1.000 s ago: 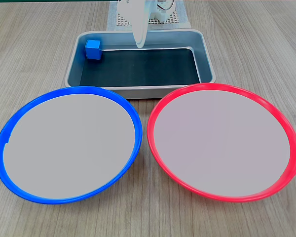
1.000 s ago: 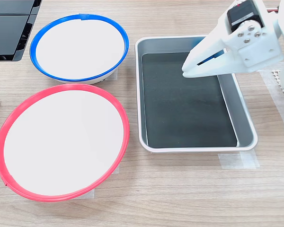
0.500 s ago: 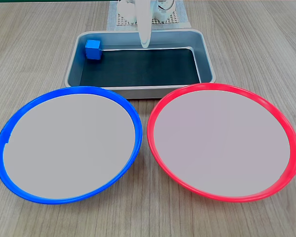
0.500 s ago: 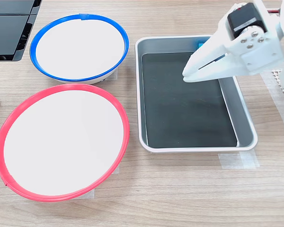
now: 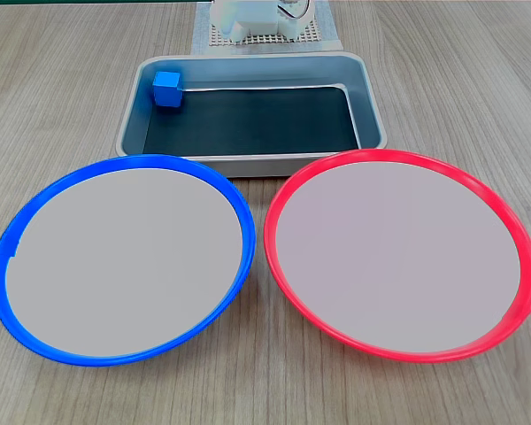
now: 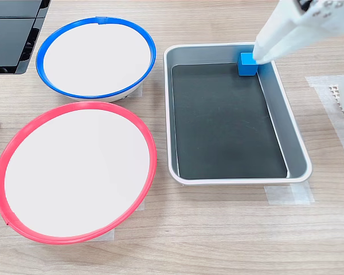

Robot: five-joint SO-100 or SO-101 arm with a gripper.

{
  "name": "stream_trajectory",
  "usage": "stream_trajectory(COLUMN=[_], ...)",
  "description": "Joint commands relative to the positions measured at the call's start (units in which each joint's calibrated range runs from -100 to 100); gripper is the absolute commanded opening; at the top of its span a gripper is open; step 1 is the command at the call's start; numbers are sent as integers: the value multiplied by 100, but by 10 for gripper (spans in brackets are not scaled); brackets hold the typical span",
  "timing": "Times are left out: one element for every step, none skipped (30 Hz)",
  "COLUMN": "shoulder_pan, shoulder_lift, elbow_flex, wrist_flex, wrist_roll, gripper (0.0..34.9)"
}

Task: Move a blue block from tray to blue dish

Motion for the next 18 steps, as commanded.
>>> stream_trajectory(shoulder_pan=[555, 771, 903, 1016, 1091, 1242, 1392, 1515, 1665, 1806, 1844, 1900, 1919, 1919, 1919, 1919, 1929, 1938], shoulder_lift=[1613, 2023, 2296, 2492, 2611, 2833, 2952, 3046, 3132, 3208, 3225, 3259, 3294, 3311, 3311, 3319, 3319, 3328], elbow_flex=[-1358, -1586, -1668, -1695, -1704, -1686, -1668, -1668, -1631, -1586, -1559, -1522, -1522, -1522, -1522, -1522, -1504, -1486], wrist_flex=[491, 557, 557, 516, 500, 467, 409, 392, 367, 293, 260, 186, 161, 128, 112, 95, 54, 13], wrist_roll=[386, 513, 620, 708, 786, 987, 1109, 1221, 1363, 1490, 1519, 1553, 1553, 1534, 1519, 1509, 1475, 1446], gripper=[0, 0, 0, 1, 1, 2, 2, 9, 43, 81, 98, 127, 156, 172, 183, 197, 204, 206])
